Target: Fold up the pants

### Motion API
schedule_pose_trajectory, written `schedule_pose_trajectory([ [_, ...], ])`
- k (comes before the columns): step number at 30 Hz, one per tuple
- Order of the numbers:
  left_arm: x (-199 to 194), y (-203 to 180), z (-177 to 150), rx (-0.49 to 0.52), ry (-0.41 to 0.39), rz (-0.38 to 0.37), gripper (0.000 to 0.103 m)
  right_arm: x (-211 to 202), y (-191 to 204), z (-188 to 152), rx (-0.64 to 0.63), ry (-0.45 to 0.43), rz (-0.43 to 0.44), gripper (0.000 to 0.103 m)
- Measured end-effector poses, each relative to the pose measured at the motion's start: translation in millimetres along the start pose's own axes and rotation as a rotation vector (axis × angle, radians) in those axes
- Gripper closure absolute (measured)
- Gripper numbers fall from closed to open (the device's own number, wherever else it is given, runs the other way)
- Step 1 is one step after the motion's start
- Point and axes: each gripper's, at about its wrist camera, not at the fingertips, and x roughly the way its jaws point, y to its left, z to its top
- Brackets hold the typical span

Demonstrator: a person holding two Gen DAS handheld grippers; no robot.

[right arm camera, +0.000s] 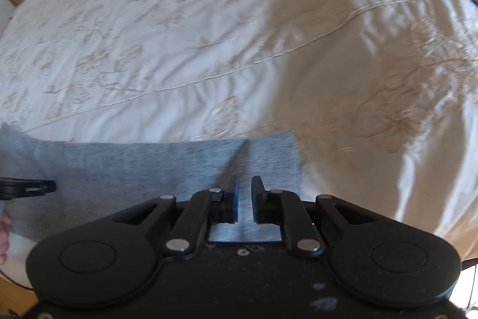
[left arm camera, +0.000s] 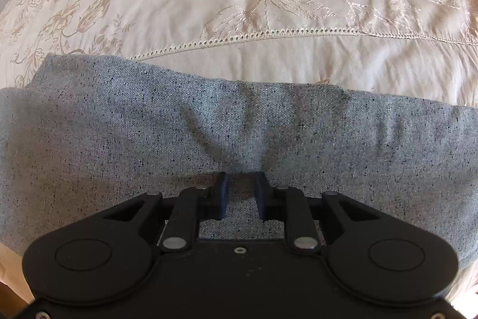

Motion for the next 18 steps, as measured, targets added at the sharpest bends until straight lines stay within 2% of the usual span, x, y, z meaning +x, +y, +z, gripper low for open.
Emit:
schedule_pose_trajectory([
  [2,-1.8,4.4,-3.0,0.015,-0.011,-0.021,0.072,20.2,13.0,-4.3,-0.031,0.027,0.003,0.094],
  [4,-4.7,15.4,-5.0,0.012,-0.021,-0.043,0.069,43.5,14.1,-7.2,-0.054,0.064,-0.084,0.095],
  [6,-8.2,34.2,-9.2,-0.010,-0.022,-0.009,0.069,57.3,-5.0,-8.6,0.012,0.088,-0.201,0.102],
  [7,-9.7,45.6,-12.0,-0.024,-0.020,0.017,0.068,58.0,-21.9,-10.3,0.097,0.108,-0.207,0.103],
  [9,-12.1,73.9,-19.2,-0.075,-0.011,0.055,0.068,51.7,-43.8,-11.0,0.291,0.088,-0.140,0.103],
  [11,-17.5,107.9,-24.7,-0.142,0.006,0.070,0.069,40.5,-39.2,-8.7,0.339,0.048,-0.155,0.103],
  [12,-22.3,126.3,-26.9,-0.172,-0.002,0.080,0.069,31.1,-25.8,-5.7,0.305,0.007,-0.170,0.093],
  [14,-29.0,153.5,-27.8,-0.203,-0.024,0.119,0.069,17.8,6.8,0.2,0.212,-0.053,-0.160,0.092],
  [18,-26.3,203.6,-14.5,-0.220,-0.043,0.200,0.065,13.8,83.1,11.6,0.102,-0.074,0.023,0.091],
])
